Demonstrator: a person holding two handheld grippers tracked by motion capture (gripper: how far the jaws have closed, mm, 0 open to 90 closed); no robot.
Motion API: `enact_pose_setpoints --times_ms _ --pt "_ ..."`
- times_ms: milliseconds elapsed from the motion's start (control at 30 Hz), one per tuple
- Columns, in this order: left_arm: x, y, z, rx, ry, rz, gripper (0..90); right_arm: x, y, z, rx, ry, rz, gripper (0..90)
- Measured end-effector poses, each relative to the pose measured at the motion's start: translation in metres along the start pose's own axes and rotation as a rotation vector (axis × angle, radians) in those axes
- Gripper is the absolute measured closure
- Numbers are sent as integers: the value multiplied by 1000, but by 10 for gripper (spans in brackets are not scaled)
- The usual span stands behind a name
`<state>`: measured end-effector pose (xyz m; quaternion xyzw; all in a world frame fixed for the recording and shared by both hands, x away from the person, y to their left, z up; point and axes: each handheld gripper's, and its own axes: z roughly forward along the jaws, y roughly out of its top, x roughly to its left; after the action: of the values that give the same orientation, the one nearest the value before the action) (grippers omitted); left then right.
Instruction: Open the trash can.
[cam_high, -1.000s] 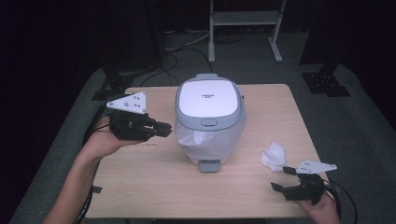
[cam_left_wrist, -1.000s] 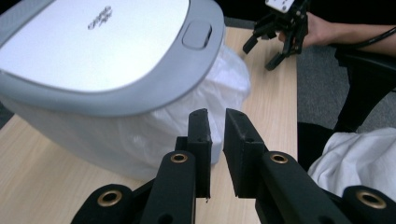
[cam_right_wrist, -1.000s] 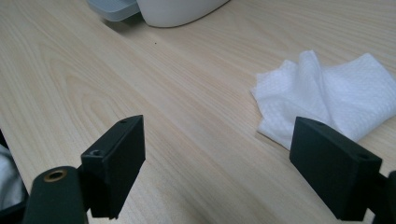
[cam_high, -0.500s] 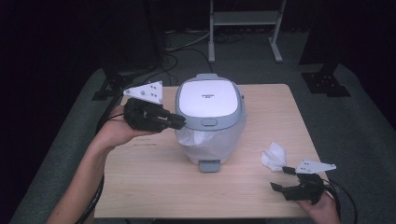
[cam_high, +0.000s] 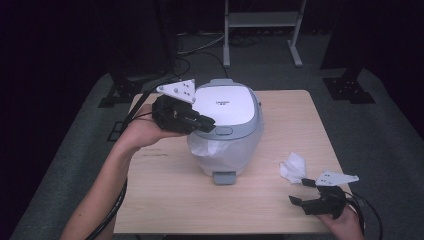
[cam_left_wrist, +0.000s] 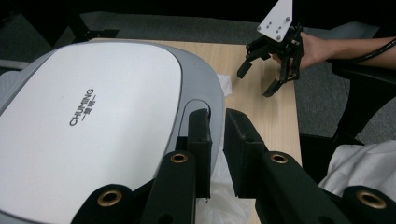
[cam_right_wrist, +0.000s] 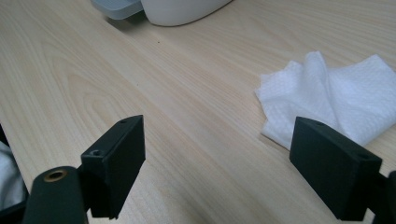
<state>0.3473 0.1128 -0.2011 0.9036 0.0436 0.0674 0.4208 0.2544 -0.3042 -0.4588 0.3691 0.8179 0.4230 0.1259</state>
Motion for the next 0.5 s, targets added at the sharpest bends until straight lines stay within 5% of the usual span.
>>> enact_pose_setpoints --times_ms 500 --pt "8 5 24 23 -10 -5 802 0 0 0 -1 3 1 171"
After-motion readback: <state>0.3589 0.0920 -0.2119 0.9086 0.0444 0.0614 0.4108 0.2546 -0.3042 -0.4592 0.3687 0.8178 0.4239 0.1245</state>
